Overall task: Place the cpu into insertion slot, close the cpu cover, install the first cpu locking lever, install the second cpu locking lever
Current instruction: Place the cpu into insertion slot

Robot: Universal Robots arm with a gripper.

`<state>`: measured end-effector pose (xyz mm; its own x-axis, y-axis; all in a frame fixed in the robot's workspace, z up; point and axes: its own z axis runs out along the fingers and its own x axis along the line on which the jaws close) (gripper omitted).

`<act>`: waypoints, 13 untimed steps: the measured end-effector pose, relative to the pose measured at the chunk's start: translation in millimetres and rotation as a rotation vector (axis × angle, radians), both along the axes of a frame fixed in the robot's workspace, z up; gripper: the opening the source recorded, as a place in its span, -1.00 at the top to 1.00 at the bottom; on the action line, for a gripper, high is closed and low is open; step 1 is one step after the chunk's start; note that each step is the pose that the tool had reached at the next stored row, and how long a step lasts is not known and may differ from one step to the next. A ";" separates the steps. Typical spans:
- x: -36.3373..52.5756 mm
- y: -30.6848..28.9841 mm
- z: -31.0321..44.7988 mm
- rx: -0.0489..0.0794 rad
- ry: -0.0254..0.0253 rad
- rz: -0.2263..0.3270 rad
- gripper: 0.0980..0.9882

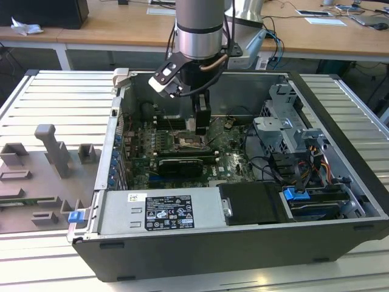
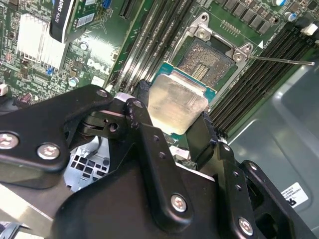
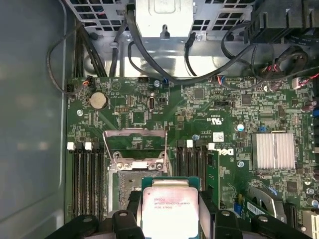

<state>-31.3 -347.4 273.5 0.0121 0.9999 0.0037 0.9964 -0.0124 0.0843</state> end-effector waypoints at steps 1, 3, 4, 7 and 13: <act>0.0 0.0 -1.2 0.000 0.0001 0.000 0.00; 0.0 0.0 -3.8 -0.001 0.0001 0.000 0.00; 0.0 0.1 -5.3 -0.001 0.0008 0.000 0.00; -0.1 0.5 -12.6 -0.001 0.0015 0.000 0.00; -7.2 2.0 -27.5 0.000 0.0014 0.041 0.00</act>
